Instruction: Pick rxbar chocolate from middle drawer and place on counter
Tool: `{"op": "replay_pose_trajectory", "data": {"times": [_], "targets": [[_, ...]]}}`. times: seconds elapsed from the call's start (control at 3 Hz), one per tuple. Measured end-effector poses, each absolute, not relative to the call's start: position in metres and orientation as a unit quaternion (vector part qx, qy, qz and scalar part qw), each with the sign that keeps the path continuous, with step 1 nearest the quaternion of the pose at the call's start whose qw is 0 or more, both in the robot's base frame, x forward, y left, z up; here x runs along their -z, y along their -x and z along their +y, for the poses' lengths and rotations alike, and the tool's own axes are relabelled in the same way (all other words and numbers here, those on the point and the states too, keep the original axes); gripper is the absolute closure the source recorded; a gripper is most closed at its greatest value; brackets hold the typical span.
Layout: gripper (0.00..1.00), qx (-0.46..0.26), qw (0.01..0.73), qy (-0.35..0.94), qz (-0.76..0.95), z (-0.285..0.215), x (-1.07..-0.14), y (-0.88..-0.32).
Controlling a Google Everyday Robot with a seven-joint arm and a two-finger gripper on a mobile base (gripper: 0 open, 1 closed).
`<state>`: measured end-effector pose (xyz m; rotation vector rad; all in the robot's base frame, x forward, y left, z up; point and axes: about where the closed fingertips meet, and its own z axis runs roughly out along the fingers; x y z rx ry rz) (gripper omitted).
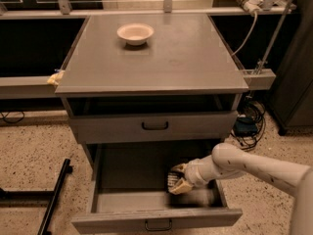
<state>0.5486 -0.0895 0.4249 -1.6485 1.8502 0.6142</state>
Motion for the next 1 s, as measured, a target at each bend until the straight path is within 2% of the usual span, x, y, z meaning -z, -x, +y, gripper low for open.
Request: {"op": "replay_pose_trajectory", "data": {"times": [0.67,1.0], "targets": [[1.0,-0.16,0.285,0.63,0.705,-0.128,-0.561,-0.536],[1.0,-0.109,0.288,0.647,0.697,-0.132,-0.654,-0.552]]}}
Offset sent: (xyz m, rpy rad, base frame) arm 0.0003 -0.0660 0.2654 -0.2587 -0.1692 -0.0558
